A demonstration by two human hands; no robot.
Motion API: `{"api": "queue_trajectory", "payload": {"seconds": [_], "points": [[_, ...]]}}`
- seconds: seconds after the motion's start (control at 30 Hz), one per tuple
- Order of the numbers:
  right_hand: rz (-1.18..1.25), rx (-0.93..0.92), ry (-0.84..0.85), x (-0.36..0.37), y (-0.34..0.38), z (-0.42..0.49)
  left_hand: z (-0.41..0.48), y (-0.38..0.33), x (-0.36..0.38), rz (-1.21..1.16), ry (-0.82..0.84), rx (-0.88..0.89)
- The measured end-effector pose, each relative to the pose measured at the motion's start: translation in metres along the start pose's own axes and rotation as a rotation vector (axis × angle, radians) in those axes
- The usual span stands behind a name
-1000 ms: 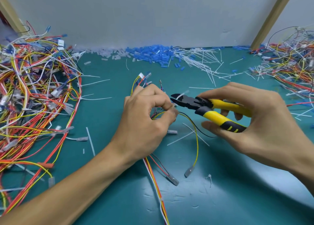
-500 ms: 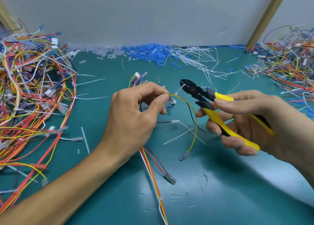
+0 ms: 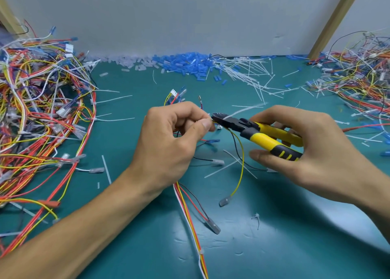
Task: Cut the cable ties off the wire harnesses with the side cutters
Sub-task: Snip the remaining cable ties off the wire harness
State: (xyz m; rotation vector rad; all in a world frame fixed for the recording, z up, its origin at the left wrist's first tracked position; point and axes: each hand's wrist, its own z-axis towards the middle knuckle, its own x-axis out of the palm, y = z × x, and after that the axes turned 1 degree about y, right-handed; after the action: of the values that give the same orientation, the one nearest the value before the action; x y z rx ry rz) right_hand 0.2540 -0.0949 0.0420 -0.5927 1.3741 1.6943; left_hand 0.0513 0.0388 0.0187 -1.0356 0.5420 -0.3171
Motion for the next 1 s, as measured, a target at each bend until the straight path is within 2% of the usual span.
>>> {"api": "queue_trajectory", "payload": {"seconds": [0.2,0.33,0.47,0.63,0.77,0.9,1.0], "points": [[-0.119,-0.108,0.006,0.0034,-0.0002,0.0010,-0.0016,-0.0001,0.0001,0.004,-0.014,0.020],[-0.097,-0.108,-0.015,0.0023,-0.0021,0.0001,-0.0027,-0.0001,0.0010,0.002,-0.006,0.034],[-0.144,-0.095,0.031,0.0005,-0.0014,0.0005,-0.0027,0.0006,0.0014,0.001,-0.005,0.040],[-0.054,-0.082,0.024,0.0011,-0.0017,-0.0013,-0.0029,0.0027,0.0024,-0.026,-0.018,0.048],[-0.108,-0.081,0.054,0.0007,0.0011,-0.0020,-0.0024,0.0029,0.0025,-0.033,-0.020,0.050],[-0.015,-0.059,0.025,-0.0003,-0.0008,-0.0029,-0.0038,0.0029,0.0039,-0.082,-0.025,0.048],[-0.098,-0.068,0.036,0.0016,0.0014,-0.0022,-0.0038,0.0046,0.0045,-0.102,-0.039,0.037]]}}
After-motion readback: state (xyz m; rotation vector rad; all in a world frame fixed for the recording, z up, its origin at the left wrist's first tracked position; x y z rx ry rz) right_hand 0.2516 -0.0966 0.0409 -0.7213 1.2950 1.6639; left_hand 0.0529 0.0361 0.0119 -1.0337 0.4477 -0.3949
